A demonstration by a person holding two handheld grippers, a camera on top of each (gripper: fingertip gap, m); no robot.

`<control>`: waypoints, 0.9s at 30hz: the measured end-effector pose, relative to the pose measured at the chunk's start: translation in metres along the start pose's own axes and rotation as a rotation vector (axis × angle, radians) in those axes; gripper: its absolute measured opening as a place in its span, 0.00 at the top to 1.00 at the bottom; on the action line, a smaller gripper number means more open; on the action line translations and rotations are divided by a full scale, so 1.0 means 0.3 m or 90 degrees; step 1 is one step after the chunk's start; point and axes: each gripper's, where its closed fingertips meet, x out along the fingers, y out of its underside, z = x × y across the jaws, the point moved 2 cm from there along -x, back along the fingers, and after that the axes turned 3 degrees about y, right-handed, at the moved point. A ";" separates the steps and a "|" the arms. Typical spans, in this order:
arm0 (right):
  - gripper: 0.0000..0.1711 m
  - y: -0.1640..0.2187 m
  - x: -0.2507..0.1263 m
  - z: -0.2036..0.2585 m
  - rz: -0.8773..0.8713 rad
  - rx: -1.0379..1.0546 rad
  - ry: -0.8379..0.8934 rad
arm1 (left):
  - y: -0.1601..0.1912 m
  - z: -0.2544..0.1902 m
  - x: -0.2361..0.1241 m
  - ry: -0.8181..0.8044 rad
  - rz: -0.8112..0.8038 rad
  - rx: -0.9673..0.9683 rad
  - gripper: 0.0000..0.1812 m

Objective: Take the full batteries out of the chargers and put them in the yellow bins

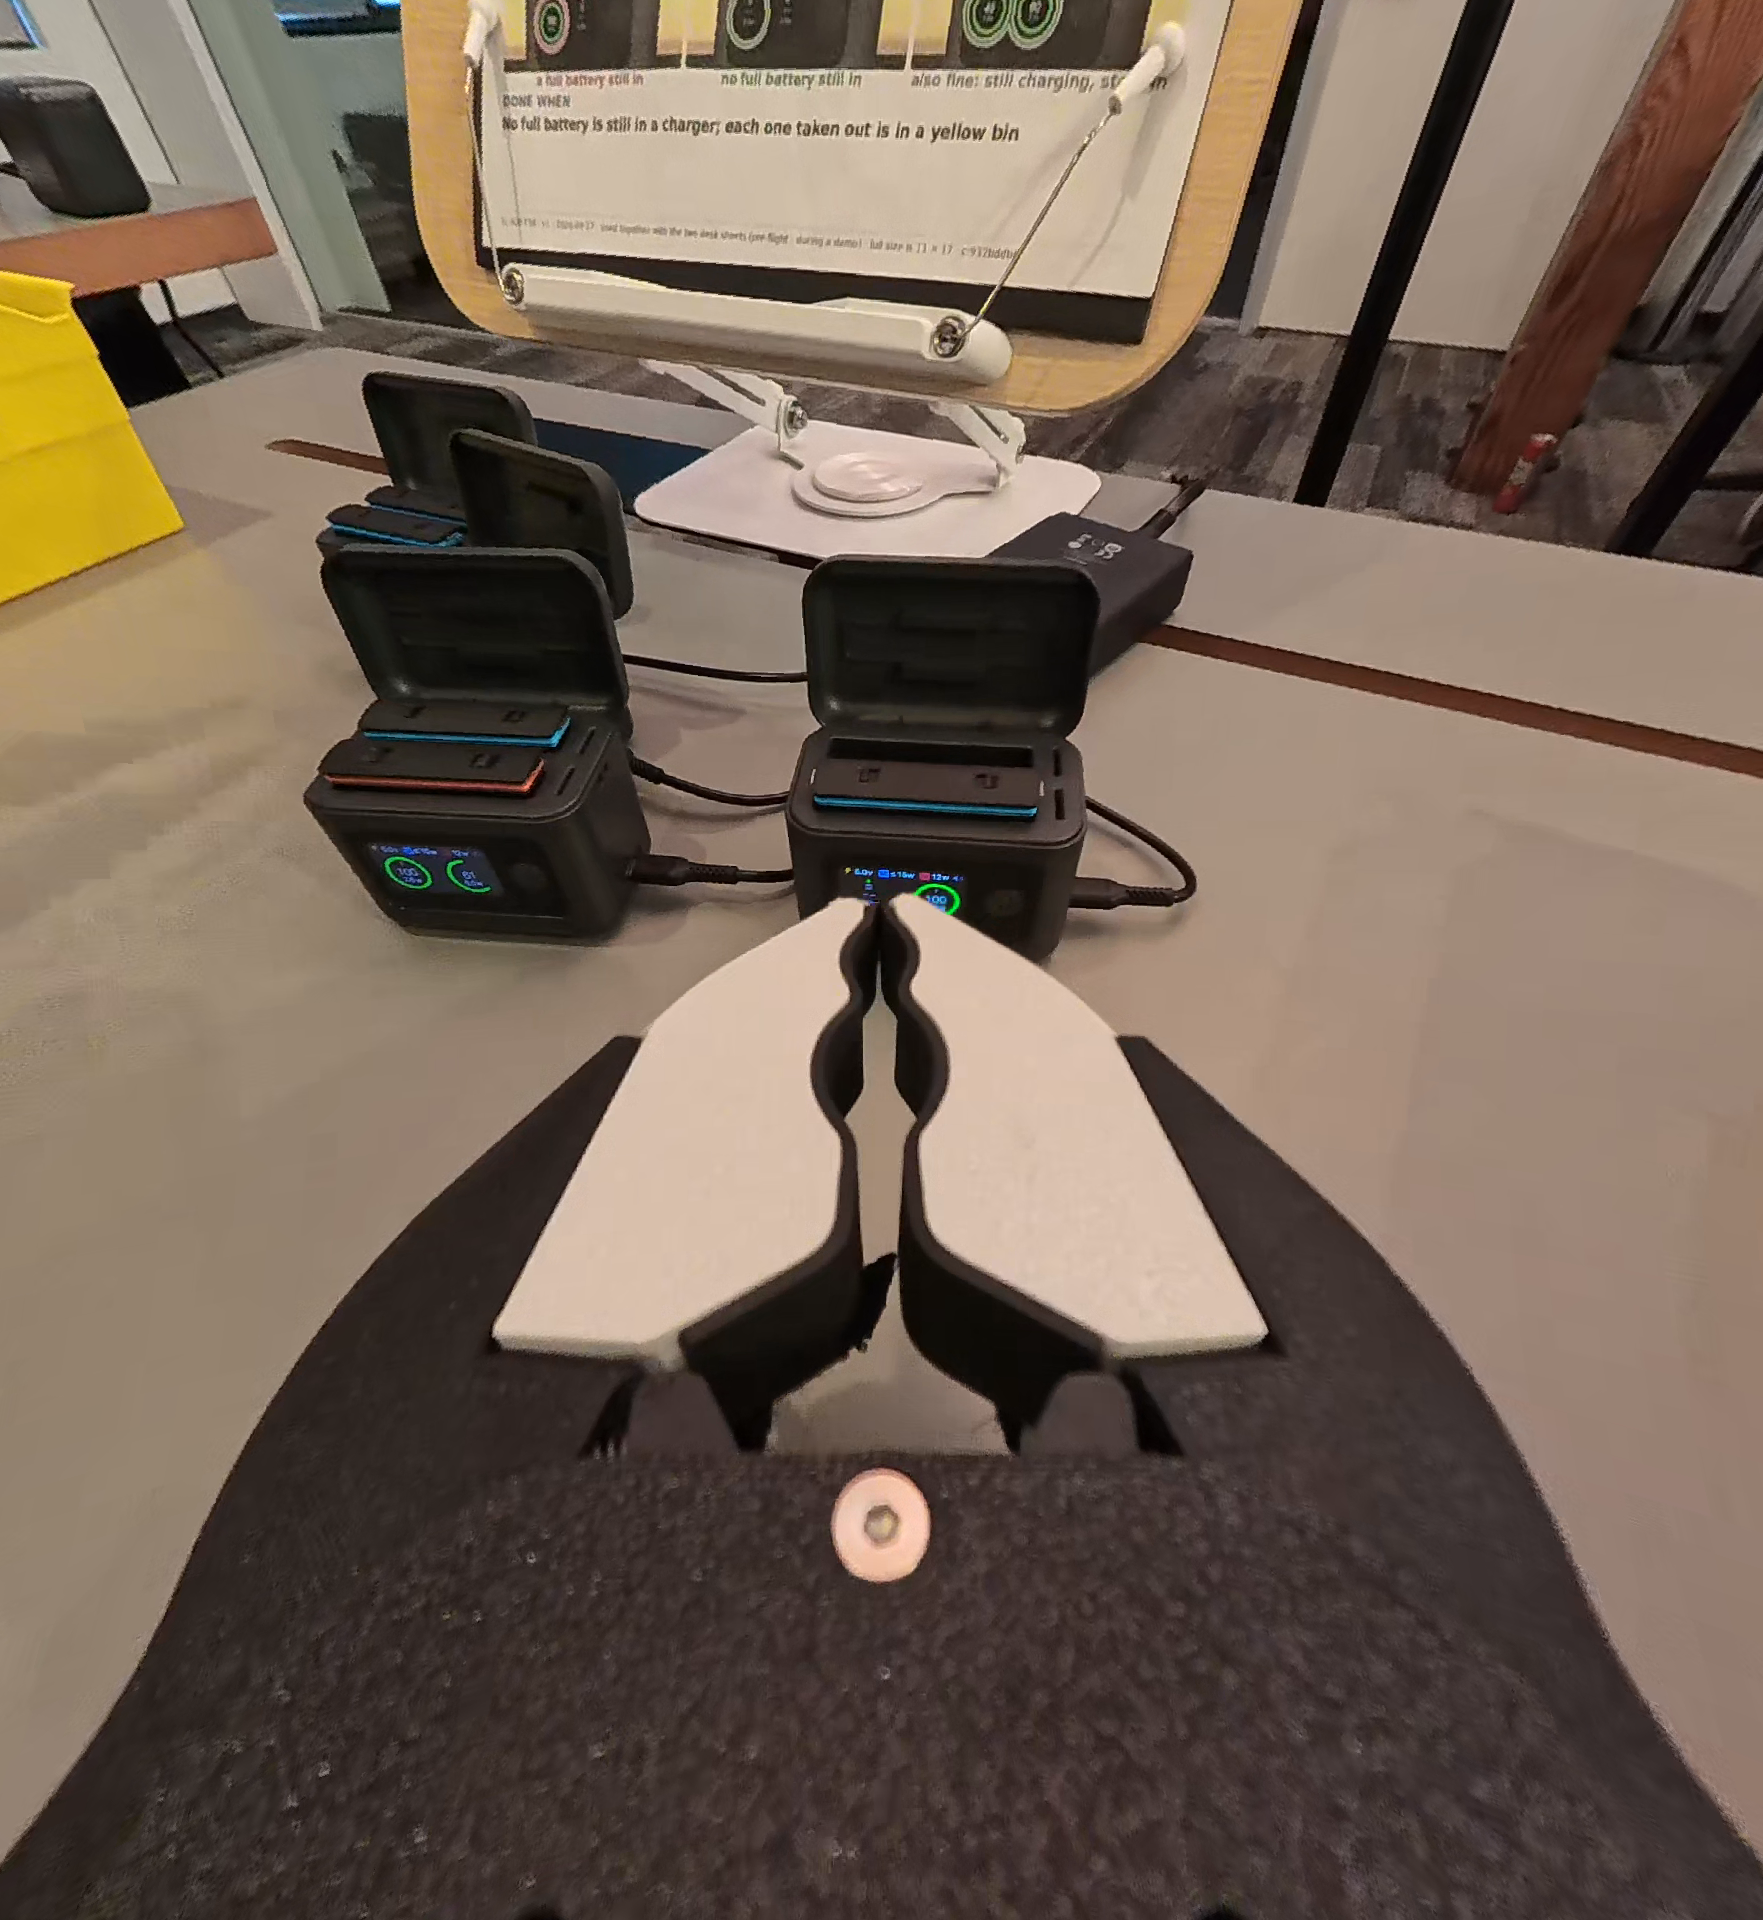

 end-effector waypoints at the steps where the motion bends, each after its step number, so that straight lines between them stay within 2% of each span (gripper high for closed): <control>1: 1.00 0.002 0.001 0.002 0.003 0.003 -0.004 | 0.020 0.105 -0.017 -0.034 0.034 -0.002 0.80; 4: 1.00 0.011 0.006 0.013 0.013 0.006 -0.018 | 0.141 0.369 -0.028 -0.104 0.152 -0.020 0.78; 6: 1.00 0.015 0.007 0.021 0.016 -0.001 -0.024 | 0.256 0.473 -0.009 -0.114 0.239 -0.045 0.75; 10: 1.00 0.026 0.012 0.035 0.027 -0.013 -0.038 | 0.458 0.533 0.057 -0.100 0.363 -0.083 0.70; 14: 1.00 0.037 0.015 0.046 0.037 -0.018 -0.049 | 0.578 0.555 0.127 -0.129 0.426 -0.107 0.70; 19: 1.00 0.049 0.019 0.057 0.051 -0.012 -0.069 | 0.588 0.588 0.193 -0.144 0.410 -0.141 0.69; 27: 1.00 0.064 0.024 0.072 0.070 -0.001 -0.091 | 0.590 0.606 0.237 -0.151 0.416 -0.158 0.70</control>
